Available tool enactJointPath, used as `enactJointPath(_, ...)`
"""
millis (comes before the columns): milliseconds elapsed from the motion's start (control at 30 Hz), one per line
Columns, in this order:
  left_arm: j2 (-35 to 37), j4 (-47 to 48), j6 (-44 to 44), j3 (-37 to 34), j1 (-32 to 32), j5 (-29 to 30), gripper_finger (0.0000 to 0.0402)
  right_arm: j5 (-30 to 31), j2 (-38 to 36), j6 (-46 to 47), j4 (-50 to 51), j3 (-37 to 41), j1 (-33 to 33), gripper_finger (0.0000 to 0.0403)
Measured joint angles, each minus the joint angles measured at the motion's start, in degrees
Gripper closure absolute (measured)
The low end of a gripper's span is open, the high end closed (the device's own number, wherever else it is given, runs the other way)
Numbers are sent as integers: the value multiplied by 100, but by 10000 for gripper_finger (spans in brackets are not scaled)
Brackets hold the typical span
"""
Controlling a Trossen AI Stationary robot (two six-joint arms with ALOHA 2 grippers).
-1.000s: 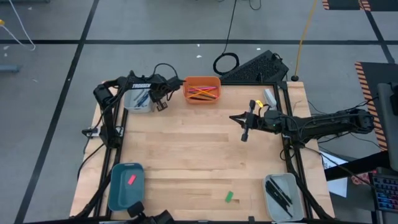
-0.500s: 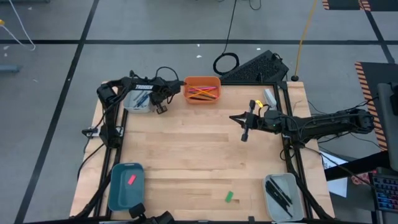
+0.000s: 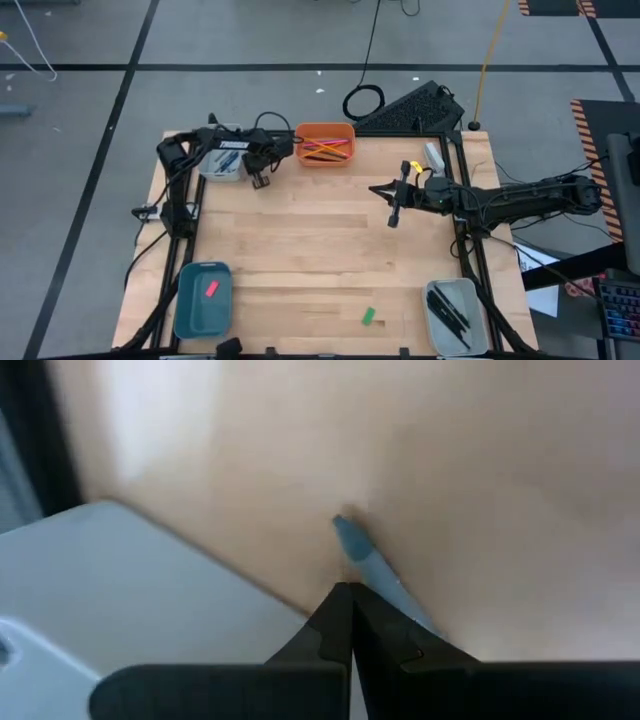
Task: Sort crayons/erasers/pens/pencils in bins
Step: Put the gray crayon into the top gray bin
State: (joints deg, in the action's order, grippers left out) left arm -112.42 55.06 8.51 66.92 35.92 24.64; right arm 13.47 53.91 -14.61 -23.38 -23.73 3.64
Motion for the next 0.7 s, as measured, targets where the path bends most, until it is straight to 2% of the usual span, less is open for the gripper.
enactJointPath(300,541,83,226,-13,-697,-757,396,0,0,-107,-2,0,0,403)
enactJointPath(400,826,185,256,-13,-912,-712,396,-2,0,-36,0,0,0,403)
enactJointPath(533,940,239,199,-11,-898,-261,396,-22,0,26,2,0,0,403)
enactJointPath(700,881,374,799,-72,-717,-463,396,-22,0,32,2,0,0,403)
